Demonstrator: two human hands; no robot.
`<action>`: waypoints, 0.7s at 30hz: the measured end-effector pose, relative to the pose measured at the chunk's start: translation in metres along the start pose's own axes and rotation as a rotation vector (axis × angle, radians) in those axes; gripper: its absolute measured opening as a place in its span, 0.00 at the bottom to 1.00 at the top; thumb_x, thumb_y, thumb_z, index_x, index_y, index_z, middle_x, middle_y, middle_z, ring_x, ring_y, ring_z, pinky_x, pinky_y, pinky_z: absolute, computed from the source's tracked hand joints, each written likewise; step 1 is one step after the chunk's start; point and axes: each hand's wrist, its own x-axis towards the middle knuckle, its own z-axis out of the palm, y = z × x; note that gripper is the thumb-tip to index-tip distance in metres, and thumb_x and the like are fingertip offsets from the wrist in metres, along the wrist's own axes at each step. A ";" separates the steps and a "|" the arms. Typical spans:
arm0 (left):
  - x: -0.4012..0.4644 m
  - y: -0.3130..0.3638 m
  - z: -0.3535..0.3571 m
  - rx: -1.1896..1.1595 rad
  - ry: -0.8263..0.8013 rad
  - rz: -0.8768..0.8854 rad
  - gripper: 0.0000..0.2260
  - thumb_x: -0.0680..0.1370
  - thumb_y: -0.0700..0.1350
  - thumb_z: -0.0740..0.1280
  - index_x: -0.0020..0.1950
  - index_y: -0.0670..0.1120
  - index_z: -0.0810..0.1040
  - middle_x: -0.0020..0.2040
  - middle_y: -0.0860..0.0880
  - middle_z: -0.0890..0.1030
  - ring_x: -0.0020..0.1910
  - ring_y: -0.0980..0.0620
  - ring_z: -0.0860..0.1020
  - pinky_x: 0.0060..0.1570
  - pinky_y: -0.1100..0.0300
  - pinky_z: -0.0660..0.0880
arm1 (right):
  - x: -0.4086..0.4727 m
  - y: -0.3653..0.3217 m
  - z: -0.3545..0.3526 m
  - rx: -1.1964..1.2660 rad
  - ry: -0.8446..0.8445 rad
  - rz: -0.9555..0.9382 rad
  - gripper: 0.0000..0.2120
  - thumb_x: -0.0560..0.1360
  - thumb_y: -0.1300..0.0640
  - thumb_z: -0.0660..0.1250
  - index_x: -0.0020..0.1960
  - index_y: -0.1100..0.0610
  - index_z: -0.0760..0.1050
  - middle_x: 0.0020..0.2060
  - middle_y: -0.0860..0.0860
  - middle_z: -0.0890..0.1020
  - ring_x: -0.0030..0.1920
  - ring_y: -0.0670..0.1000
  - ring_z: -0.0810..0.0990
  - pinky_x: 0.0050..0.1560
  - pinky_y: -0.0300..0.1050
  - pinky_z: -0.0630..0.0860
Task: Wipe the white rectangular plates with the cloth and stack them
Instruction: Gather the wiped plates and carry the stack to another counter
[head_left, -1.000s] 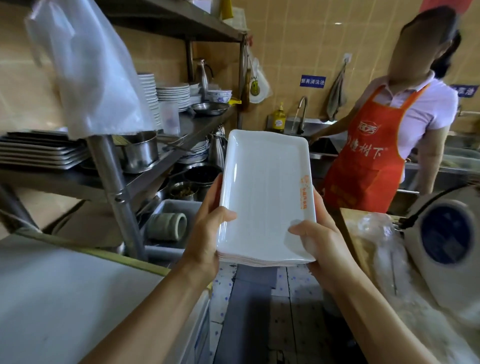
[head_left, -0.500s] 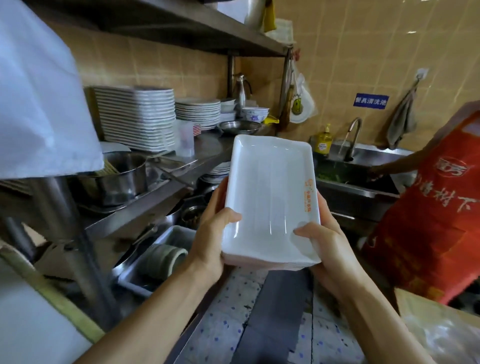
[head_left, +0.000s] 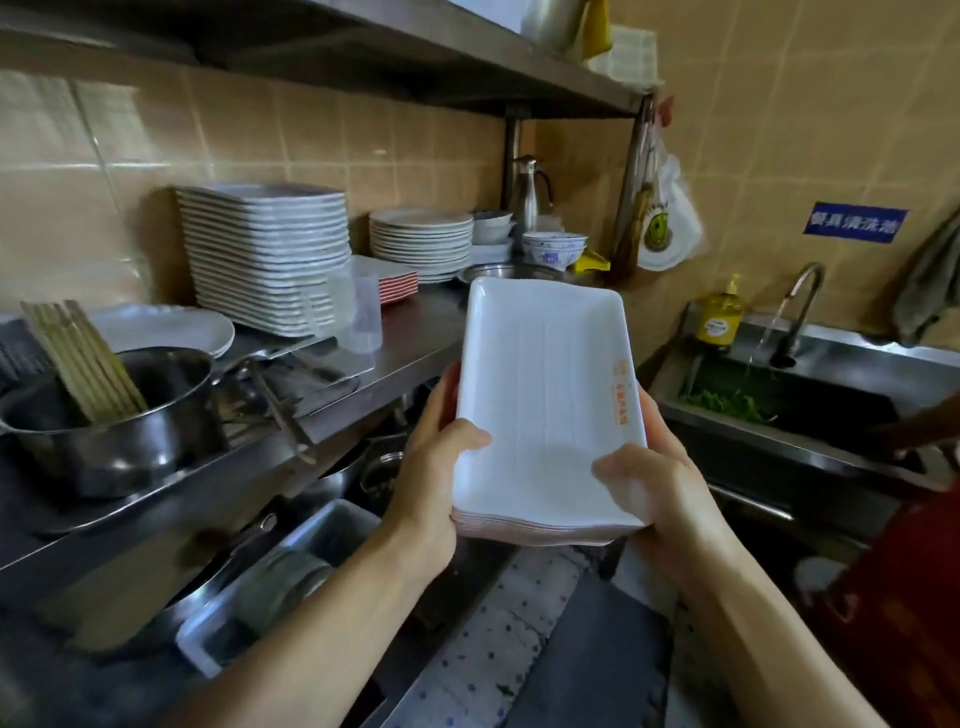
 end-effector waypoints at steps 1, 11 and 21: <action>0.014 -0.003 0.001 -0.002 0.007 0.006 0.29 0.64 0.43 0.63 0.64 0.62 0.73 0.56 0.51 0.82 0.55 0.46 0.80 0.57 0.43 0.76 | 0.015 0.002 -0.005 0.002 -0.005 0.002 0.39 0.60 0.65 0.62 0.65 0.35 0.69 0.57 0.47 0.80 0.55 0.54 0.81 0.44 0.50 0.80; 0.168 -0.012 -0.015 -0.034 0.157 0.071 0.32 0.62 0.43 0.63 0.66 0.60 0.72 0.56 0.51 0.82 0.54 0.46 0.81 0.51 0.47 0.79 | 0.190 0.022 -0.037 0.015 -0.147 0.044 0.37 0.61 0.65 0.62 0.63 0.34 0.70 0.55 0.45 0.81 0.54 0.51 0.82 0.46 0.49 0.80; 0.276 -0.008 -0.036 -0.057 0.382 0.121 0.28 0.61 0.42 0.62 0.61 0.59 0.77 0.56 0.50 0.82 0.57 0.43 0.79 0.58 0.42 0.74 | 0.341 0.040 -0.042 0.172 -0.311 0.178 0.36 0.60 0.68 0.62 0.65 0.45 0.71 0.54 0.54 0.83 0.51 0.59 0.83 0.42 0.50 0.80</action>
